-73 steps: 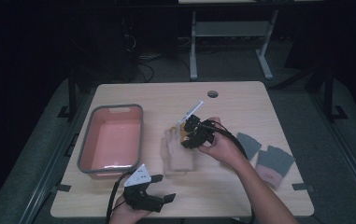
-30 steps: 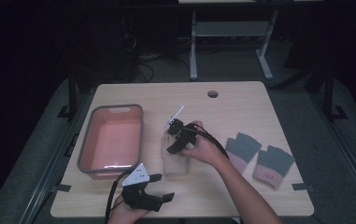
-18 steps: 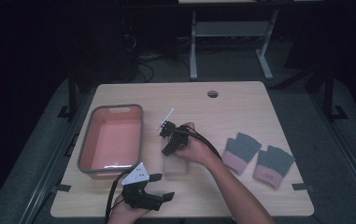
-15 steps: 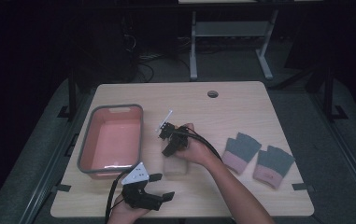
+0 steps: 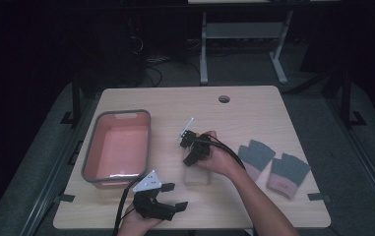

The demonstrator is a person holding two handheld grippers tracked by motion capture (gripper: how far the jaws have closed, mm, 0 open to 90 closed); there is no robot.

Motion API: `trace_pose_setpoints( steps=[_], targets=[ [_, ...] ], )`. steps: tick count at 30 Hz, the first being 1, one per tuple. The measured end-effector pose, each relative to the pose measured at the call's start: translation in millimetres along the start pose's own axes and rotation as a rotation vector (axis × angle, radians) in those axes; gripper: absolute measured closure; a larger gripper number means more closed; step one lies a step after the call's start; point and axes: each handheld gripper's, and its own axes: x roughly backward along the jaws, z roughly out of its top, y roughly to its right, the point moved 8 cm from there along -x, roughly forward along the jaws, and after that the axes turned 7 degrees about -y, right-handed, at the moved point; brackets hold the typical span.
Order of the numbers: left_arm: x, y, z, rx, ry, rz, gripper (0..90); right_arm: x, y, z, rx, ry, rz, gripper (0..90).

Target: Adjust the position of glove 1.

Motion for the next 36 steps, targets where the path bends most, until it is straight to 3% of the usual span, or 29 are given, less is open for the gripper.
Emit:
trace_pose_setpoints(
  steps=[4,6,8,10,15,27,36],
  targets=[
    [-4.1,-0.5,2.0,0.015,-0.008,-0.001,17.7,2.8,1.2,-4.7,-0.016,0.013,0.013,36.5],
    [-6.1,-0.6,4.2,0.034,-0.009,-0.001,17.7,8.4,1.7,-4.5,-0.014,0.053,0.021,37.3],
    [-8.2,-1.0,6.3,0.040,-0.016,0.002,17.7,16.9,3.3,-7.9,-0.056,0.086,0.063,36.0],
    [-11.4,-2.7,10.3,0.054,-0.021,0.006,17.7,19.4,5.3,-9.9,-0.069,0.094,0.064,35.8],
    [-19.2,-8.0,24.1,0.087,-0.018,0.011,17.7,34.9,11.5,-24.7,-0.172,0.153,0.114,35.4],
    [-40.2,-26.4,46.6,0.160,-0.044,0.080,17.8,43.9,18.4,-56.5,-0.296,0.204,0.138,34.9],
    [-54.0,-41.3,48.2,0.263,-0.070,0.101,19.4,39.2,18.9,-78.4,-0.376,0.226,0.173,34.8]
  ],
)
